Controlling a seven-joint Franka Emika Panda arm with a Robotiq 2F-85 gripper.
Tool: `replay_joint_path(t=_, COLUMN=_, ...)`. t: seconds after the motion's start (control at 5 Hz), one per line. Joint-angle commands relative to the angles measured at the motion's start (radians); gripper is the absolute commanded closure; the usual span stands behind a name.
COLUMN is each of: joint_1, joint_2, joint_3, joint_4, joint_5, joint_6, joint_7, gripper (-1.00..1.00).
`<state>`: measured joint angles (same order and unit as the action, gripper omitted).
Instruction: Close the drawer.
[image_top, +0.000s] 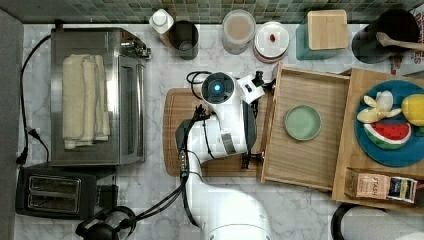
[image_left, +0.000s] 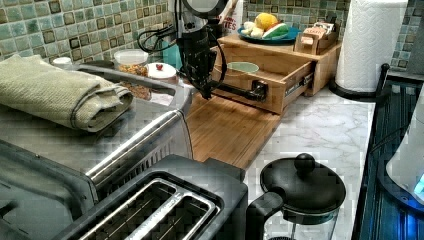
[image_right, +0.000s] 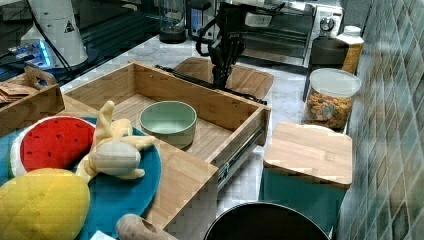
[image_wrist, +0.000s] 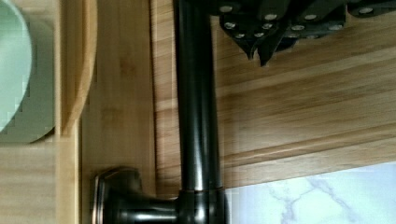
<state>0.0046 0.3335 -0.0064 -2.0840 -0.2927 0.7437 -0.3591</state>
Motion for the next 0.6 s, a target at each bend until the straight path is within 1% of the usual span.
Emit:
replay_joint_path(t=0.2, joint_1=-0.134, joint_2=-0.07, joint_3=-0.081, joint_4=0.091, joint_5=0.014, joint_6=-0.053, joint_7=-0.266, gripper=1.0)
replay_joint_path(t=0.4, joint_1=-0.197, joint_2=-0.047, joint_3=-0.102, joint_4=0.119, joint_5=0.056, joint_6=-0.034, joint_7=-0.391, gripper=1.0)
replay_joint_path(t=0.6, joint_1=-0.252, joint_2=-0.012, joint_3=-0.135, joint_4=0.162, joint_5=0.099, joint_6=-0.016, joint_7=-0.464, gripper=1.0)
